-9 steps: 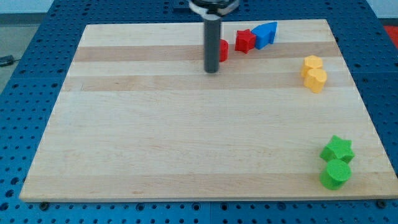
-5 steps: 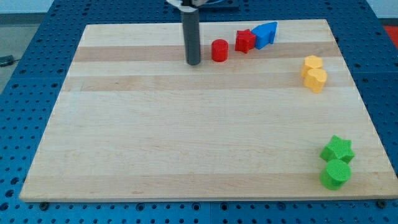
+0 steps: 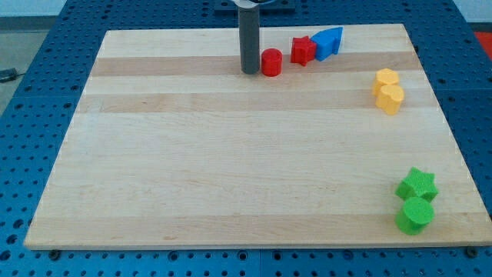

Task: Move red circle close to the red star

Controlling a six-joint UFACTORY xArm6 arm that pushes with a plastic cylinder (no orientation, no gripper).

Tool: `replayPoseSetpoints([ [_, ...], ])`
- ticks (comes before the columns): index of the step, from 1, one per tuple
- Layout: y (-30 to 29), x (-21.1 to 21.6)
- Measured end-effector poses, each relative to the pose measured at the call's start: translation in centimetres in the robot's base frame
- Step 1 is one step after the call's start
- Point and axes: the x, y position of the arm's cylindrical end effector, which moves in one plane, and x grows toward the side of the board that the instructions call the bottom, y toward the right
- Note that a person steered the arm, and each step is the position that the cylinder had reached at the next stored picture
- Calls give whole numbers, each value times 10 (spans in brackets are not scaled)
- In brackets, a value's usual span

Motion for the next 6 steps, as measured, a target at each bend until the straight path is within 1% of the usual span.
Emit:
replayPoseSetpoints([
  [2,31,0],
  [4,38,0],
  [5,37,19],
  [6,39,99],
])
